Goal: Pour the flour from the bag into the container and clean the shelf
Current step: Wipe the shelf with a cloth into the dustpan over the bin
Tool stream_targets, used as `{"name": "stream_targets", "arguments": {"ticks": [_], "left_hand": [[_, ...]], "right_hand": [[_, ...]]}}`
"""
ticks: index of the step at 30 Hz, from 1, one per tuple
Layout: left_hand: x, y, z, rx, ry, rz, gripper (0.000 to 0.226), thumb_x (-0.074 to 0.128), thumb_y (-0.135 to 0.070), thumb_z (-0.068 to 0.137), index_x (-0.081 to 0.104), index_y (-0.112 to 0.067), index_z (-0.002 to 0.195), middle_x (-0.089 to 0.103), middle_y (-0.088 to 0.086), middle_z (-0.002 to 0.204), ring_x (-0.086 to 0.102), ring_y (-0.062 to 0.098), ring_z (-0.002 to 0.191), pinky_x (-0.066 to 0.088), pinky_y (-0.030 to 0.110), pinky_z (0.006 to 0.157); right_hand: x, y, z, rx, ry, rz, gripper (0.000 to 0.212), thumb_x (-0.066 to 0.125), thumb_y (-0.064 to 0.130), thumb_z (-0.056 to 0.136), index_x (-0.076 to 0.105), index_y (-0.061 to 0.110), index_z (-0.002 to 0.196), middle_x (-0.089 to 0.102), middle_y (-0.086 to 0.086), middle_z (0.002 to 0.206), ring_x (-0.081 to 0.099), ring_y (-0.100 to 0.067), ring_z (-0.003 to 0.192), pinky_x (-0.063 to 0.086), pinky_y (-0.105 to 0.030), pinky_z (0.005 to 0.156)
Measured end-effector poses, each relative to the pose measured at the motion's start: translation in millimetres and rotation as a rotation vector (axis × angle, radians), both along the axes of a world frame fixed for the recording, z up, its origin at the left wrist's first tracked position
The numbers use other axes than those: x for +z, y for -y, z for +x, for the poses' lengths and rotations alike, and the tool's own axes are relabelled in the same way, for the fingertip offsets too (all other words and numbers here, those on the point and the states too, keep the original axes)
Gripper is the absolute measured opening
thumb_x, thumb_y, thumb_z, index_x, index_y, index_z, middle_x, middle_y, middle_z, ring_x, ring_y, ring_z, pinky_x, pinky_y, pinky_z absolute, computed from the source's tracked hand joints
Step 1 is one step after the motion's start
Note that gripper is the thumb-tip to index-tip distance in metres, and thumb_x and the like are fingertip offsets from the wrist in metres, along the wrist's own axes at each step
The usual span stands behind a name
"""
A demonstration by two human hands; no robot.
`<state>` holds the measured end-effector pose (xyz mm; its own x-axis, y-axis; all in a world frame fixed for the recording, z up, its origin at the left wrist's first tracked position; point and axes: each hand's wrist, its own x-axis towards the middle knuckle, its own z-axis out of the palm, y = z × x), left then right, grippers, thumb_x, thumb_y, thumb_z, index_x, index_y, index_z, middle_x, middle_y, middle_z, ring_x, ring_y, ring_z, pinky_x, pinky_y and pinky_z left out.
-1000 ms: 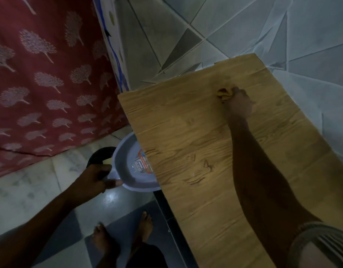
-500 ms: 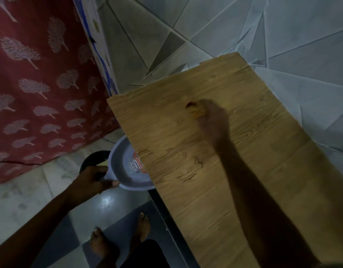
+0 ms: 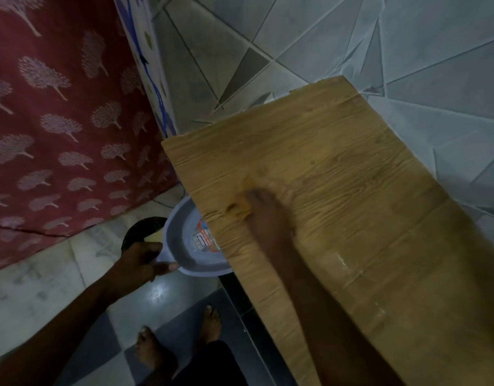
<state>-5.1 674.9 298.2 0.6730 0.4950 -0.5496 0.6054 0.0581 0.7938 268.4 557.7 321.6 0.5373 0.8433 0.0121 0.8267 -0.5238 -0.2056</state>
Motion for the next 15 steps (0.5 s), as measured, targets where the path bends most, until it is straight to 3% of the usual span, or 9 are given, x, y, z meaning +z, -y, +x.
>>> {"name": "stream_targets", "arguments": {"ticks": [1, 3, 5, 7, 9, 11, 13, 15], "left_hand": [[2.2, 2.2, -0.4, 0.001, -0.003, -0.004, 0.019, 0.079, -0.023, 0.082, 0.069, -0.014, 0.068, 0.059, -0.002, 0.059, 0.053, 0.01, 0.054, 0.044, 0.022, 0.052], [3.9, 8.3, -1.9, -0.012, -0.001, 0.012, 0.021, 0.078, -0.019, 0.084, 0.069, -0.024, 0.065, 0.059, -0.006, 0.056, 0.053, 0.005, 0.052, 0.044, 0.018, 0.051], [4.4, 14.4, -3.9, -0.027, 0.002, 0.029, 0.019, 0.077, -0.02, 0.085, 0.069, -0.021, 0.068, 0.06, -0.006, 0.056, 0.053, 0.004, 0.051, 0.044, 0.017, 0.049], [5.6, 20.6, -5.9, -0.038, 0.008, 0.014, 0.017, 0.077, -0.02, 0.086, 0.069, -0.016, 0.071, 0.06, -0.003, 0.059, 0.054, 0.006, 0.053, 0.045, 0.018, 0.05], [4.3, 26.6, -6.2, -0.022, 0.016, -0.008, 0.019, 0.077, -0.018, 0.086, 0.07, -0.021, 0.068, 0.06, -0.003, 0.058, 0.054, 0.005, 0.052, 0.045, 0.017, 0.05], [3.2, 33.1, -5.7, -0.006, 0.014, -0.026, 0.019, 0.077, -0.015, 0.085, 0.069, -0.02, 0.069, 0.062, -0.004, 0.057, 0.055, 0.003, 0.051, 0.045, 0.017, 0.05], [3.8, 37.8, -5.9, -0.012, 0.012, -0.036, 0.015, 0.077, -0.015, 0.085, 0.069, -0.016, 0.073, 0.062, -0.005, 0.057, 0.056, 0.003, 0.053, 0.045, 0.02, 0.052], [4.4, 41.3, -7.9, -0.013, 0.015, -0.041, 0.02, 0.079, -0.016, 0.084, 0.068, -0.02, 0.068, 0.06, -0.005, 0.057, 0.055, 0.006, 0.054, 0.044, 0.023, 0.053]], "right_hand": [[1.0, 6.7, -31.4, 0.089, -0.006, -0.025, 0.051, 0.071, 0.014, 0.07, 0.066, 0.017, 0.121, 0.065, -0.01, 0.122, 0.067, -0.034, 0.097, 0.051, -0.055, 0.092], [8.0, 13.4, -76.9, 0.242, -0.127, 0.08, 0.049, 0.074, 0.007, 0.062, 0.07, 0.018, 0.11, 0.069, -0.004, 0.112, 0.069, -0.029, 0.087, 0.053, -0.04, 0.079], [22.0, 14.6, -82.9, 0.251, -0.343, 0.161, 0.047, 0.067, -0.004, 0.066, 0.074, 0.015, 0.108, 0.073, -0.005, 0.108, 0.07, -0.026, 0.086, 0.05, -0.029, 0.071], [35.8, 23.6, -70.1, 0.139, -0.517, 0.216, 0.048, 0.059, -0.004, 0.075, 0.073, 0.013, 0.118, 0.072, -0.008, 0.11, 0.068, -0.023, 0.09, 0.055, -0.029, 0.077], [45.4, 35.7, -42.1, -0.001, -0.45, 0.309, 0.049, 0.058, -0.001, 0.078, 0.07, 0.013, 0.124, 0.07, -0.009, 0.116, 0.067, -0.024, 0.097, 0.055, -0.035, 0.086], [45.6, 49.2, 4.2, -0.09, -0.191, 0.355, 0.049, 0.061, 0.004, 0.078, 0.068, 0.013, 0.125, 0.069, -0.01, 0.121, 0.067, -0.03, 0.103, 0.055, -0.04, 0.091], [39.1, 58.9, 58.1, -0.238, -0.035, 0.246, 0.043, 0.06, 0.016, 0.081, 0.067, 0.019, 0.123, 0.067, -0.008, 0.121, 0.067, -0.035, 0.101, 0.056, -0.043, 0.084], [30.8, 67.0, 94.9, -0.418, -0.01, 0.07, 0.035, 0.059, 0.027, 0.088, 0.066, 0.022, 0.122, 0.063, -0.01, 0.119, 0.064, -0.04, 0.1, 0.053, -0.044, 0.08]]}}
